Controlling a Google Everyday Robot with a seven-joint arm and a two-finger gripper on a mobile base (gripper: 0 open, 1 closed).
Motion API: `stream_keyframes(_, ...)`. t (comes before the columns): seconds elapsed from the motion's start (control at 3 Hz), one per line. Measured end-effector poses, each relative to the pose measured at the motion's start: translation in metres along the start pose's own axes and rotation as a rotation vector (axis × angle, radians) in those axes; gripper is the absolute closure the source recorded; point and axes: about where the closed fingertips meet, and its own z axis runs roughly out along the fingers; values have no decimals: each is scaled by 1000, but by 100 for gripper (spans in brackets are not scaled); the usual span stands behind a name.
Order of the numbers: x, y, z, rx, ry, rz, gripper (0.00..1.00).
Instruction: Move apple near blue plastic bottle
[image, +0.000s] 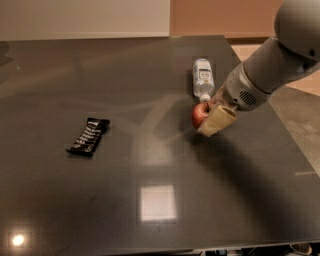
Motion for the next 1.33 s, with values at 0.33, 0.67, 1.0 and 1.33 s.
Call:
stream_keyframes(0.33, 14, -35, -4, 67, -9, 48, 100)
stream_keyframes(0.67, 25, -60, -4, 106, -19, 80, 100)
stream_keyframes(1.0, 33, -80, -1, 123, -31, 105, 100)
stream_keyframes(1.33, 36, -94, 4, 125, -34, 122, 82)
